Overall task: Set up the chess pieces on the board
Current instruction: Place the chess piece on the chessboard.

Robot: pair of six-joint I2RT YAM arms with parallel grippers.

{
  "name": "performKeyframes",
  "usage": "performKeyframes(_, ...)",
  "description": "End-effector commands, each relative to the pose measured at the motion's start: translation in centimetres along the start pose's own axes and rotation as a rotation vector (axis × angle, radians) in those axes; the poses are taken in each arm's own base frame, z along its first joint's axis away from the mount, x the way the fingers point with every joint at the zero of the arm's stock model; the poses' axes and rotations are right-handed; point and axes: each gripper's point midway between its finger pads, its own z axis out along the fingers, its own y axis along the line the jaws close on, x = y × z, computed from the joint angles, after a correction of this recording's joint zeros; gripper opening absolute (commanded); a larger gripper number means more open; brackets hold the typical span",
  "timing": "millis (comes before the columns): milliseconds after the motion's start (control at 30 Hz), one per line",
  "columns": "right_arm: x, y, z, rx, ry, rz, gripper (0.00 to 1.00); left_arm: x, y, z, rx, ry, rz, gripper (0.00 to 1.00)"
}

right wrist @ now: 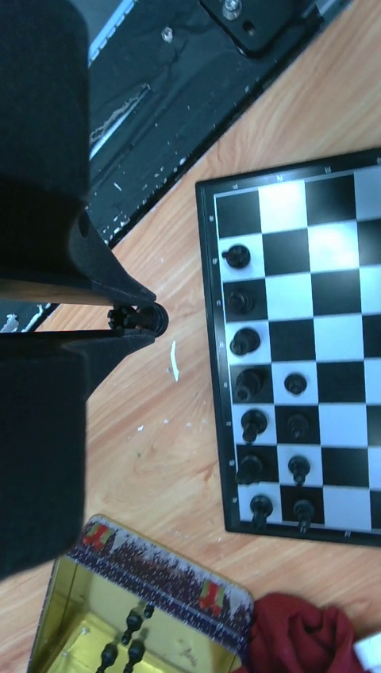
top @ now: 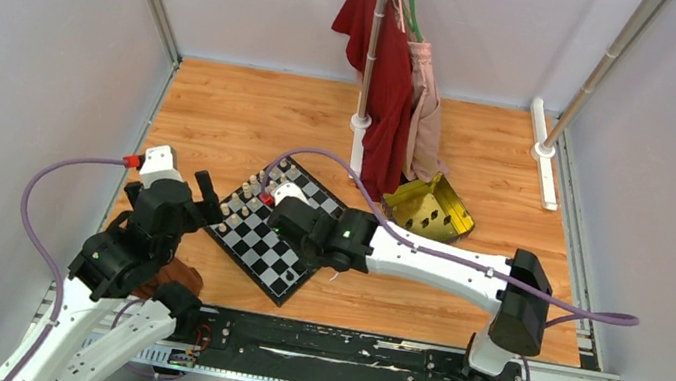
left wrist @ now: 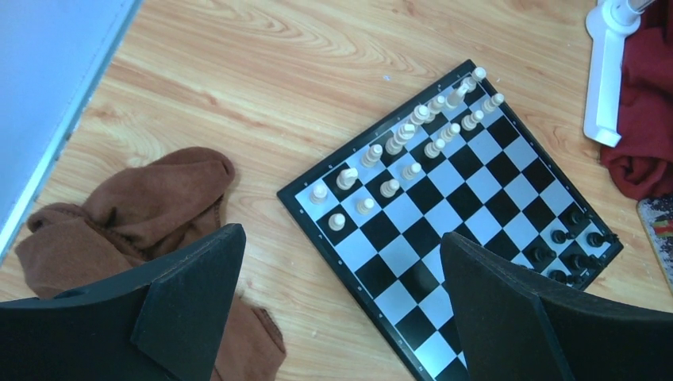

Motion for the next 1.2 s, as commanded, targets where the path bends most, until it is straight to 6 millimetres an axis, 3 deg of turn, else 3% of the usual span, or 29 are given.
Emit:
performKeyframes(0, 0.2, 2.3, -0.6, -0.037, 0.022, -0.076, 0.0, -2.8, 0.7, -0.9, -0.037, -0.066, 0.021, 1.0)
performKeyframes(167, 0.3, 4.7, -0.2, -0.071, 0.031, -0.132, 0.0, -6.2, 0.3, -2.1, -0.037, -0.121, 0.028, 1.0)
performKeyframes(533, 0.9, 9.0, 1.1, -0.172, 0.071, -0.254, 0.0, -17.8, -2.1, -6.5, 0.007, -0.298, 0.004, 1.0)
performKeyframes(633, 0.9, 9.6, 1.6, -0.196, 0.08, -0.274, 0.0, -19.7, -2.7, -7.1, 0.015, -0.323, 0.006, 1.0)
performKeyframes(800, 1.1, 10.4, 2.7, -0.215, 0.098, -0.297, 0.0, -20.9, -3.4, -7.0, 0.013, -0.338, 0.024, 1.0)
performKeyframes(1167, 2.1, 11.6, 4.6, -0.255, 0.133, -0.34, 0.0, -20.1, -5.5, -3.4, 0.032, -0.275, 0.088, 1.0)
